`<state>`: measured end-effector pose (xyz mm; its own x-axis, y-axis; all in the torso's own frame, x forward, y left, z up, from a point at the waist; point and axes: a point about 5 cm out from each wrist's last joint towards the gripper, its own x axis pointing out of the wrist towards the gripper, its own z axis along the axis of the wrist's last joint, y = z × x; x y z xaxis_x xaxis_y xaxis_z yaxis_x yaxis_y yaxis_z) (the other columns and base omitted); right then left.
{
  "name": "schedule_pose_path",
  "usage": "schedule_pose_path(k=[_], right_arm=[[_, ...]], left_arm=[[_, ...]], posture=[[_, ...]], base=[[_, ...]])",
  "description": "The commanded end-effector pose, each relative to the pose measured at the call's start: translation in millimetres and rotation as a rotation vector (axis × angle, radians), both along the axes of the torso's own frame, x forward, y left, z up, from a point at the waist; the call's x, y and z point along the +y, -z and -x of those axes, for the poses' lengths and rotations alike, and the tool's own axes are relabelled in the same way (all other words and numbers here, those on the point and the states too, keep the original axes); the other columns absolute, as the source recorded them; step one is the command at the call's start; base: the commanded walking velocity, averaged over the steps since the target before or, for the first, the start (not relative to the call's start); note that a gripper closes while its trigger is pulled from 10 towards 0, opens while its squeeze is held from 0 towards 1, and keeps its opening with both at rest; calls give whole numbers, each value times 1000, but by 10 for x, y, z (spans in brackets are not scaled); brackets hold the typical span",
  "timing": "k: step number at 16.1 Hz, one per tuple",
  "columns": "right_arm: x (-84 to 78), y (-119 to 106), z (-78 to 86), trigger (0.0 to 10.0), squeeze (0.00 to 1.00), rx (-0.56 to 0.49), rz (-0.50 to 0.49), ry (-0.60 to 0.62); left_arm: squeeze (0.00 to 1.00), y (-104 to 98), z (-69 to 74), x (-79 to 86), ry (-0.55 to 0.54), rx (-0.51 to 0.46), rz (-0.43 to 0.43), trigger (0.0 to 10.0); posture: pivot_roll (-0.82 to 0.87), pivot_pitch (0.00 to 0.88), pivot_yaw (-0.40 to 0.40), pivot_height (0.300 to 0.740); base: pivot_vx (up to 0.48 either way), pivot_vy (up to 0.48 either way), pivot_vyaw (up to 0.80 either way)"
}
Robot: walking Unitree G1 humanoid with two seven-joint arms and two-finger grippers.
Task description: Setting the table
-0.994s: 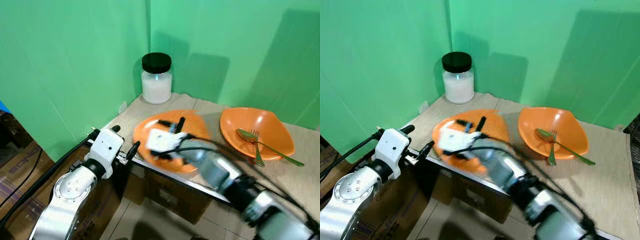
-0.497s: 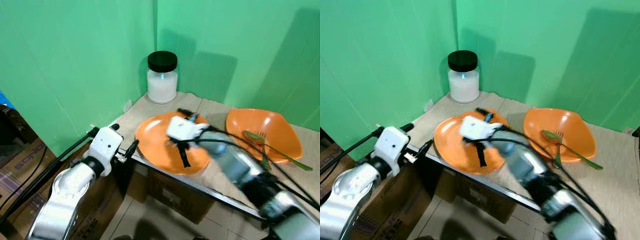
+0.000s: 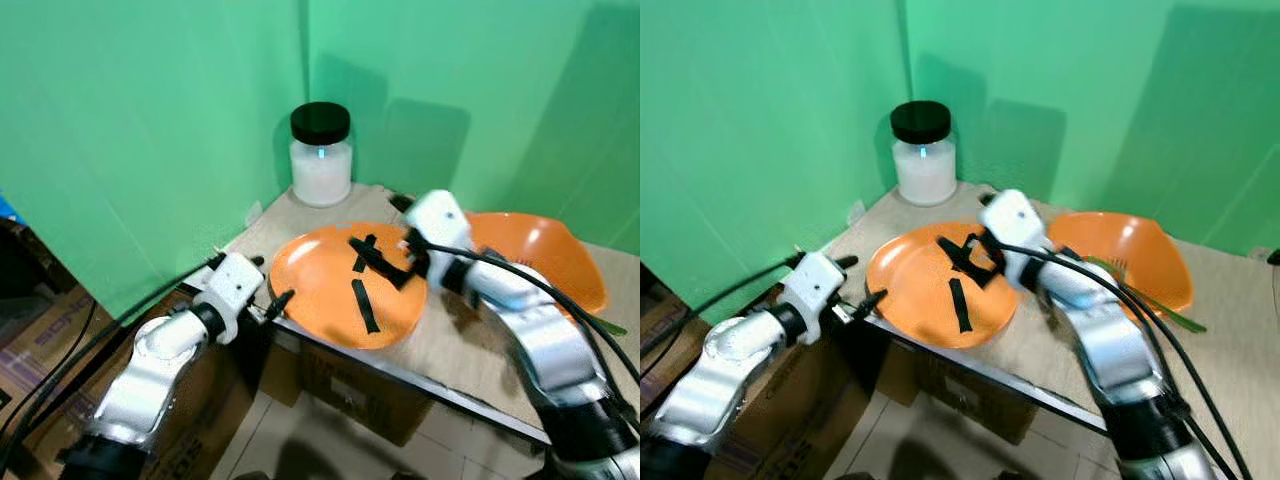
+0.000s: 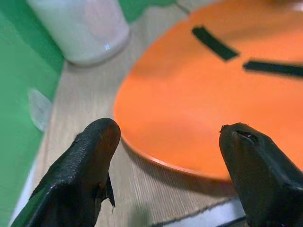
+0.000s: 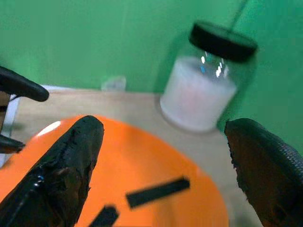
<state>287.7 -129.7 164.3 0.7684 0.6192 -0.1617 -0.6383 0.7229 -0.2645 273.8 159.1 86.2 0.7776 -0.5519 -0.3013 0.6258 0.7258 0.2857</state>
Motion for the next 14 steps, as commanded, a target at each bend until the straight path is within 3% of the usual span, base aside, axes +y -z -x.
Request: schedule_pose_path(k=[1,6,11,14], right_arm=[[-13,-79,26,10000,0,-7,-30,-8],[-155,-34,142,10000,0,86,-70,58],[-183,73,111,10000,0,174,-46,116],[-146,86,101,10000,0,199,-33,107]], left_arm=[[0,55,-18,22,-1,1,-28,10000],[0,277,-9,166,-92,15,-60,10000],[0,495,108,188,-178,35,-101,10000],[0,563,98,228,-240,35,-148,10000]], posture=[[-49,0,77,740],[-60,0,67,740],[-49,0,38,740],[-39,0,24,740]], base=[[0,0,0],[0,0,0],[0,0,0],[0,0,0]])
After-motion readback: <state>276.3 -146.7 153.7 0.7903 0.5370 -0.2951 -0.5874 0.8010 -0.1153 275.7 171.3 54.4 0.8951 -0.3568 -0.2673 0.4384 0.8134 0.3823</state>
